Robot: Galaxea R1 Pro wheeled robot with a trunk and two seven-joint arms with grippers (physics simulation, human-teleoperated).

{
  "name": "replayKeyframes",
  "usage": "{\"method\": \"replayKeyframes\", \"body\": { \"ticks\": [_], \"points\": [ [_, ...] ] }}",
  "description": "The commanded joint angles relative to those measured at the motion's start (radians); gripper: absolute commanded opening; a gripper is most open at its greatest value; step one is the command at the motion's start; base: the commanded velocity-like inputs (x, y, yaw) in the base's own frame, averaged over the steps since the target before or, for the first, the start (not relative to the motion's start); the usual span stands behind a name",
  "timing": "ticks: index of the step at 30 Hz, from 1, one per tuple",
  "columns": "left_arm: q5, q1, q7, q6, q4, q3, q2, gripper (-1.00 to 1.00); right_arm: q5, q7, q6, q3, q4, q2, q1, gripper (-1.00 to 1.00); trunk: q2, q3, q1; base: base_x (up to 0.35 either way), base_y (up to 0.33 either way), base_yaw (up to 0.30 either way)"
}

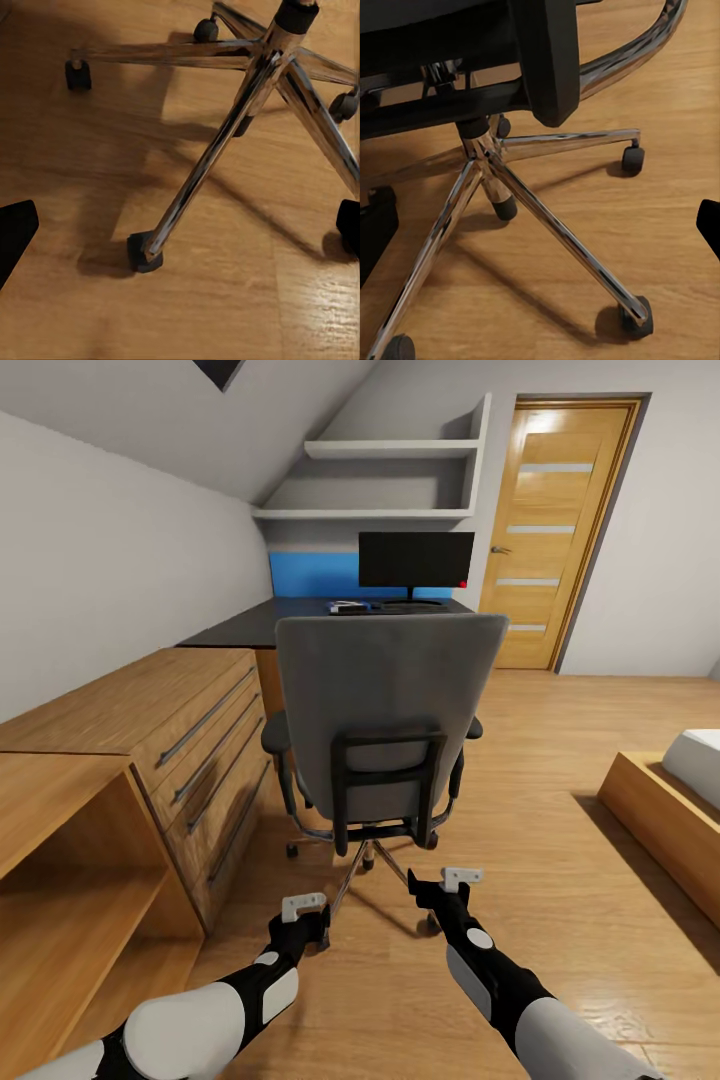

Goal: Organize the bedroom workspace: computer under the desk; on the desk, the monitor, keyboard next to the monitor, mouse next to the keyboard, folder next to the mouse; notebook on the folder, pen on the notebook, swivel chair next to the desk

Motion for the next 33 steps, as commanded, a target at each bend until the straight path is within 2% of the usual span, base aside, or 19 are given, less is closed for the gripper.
{"method": "replayKeyframes", "body": {
  "ticks": [1,11,22,33],
  "points": [
    [0.004,-0.001,0.006,-0.05,-0.008,-0.009,0.0,1.0,-0.008,-0.007,-0.003,0.008,0.001,-0.001,-0.001,1.0,0.0,-0.001,0.0,0.03,0.0,0.0],
    [0.002,-0.001,0.005,-0.065,-0.068,-0.01,0.0,1.0,0.003,-0.001,-0.003,0.011,0.006,-0.001,0.0,1.0,0.0,-0.001,0.0,0.186,0.0,0.0],
    [-0.007,-0.001,0.006,-0.066,-0.075,-0.011,0.0,1.0,0.041,0.03,-0.003,0.013,0.011,-0.001,0.0,1.0,0.0,-0.001,0.0,0.049,0.0,0.0],
    [-0.007,-0.001,0.007,-0.066,-0.075,-0.012,0.0,1.0,0.068,0.032,-0.004,0.013,0.012,-0.001,0.0,1.0,0.0,-0.001,0.0,0.16,-0.031,0.0]
  ]
}}
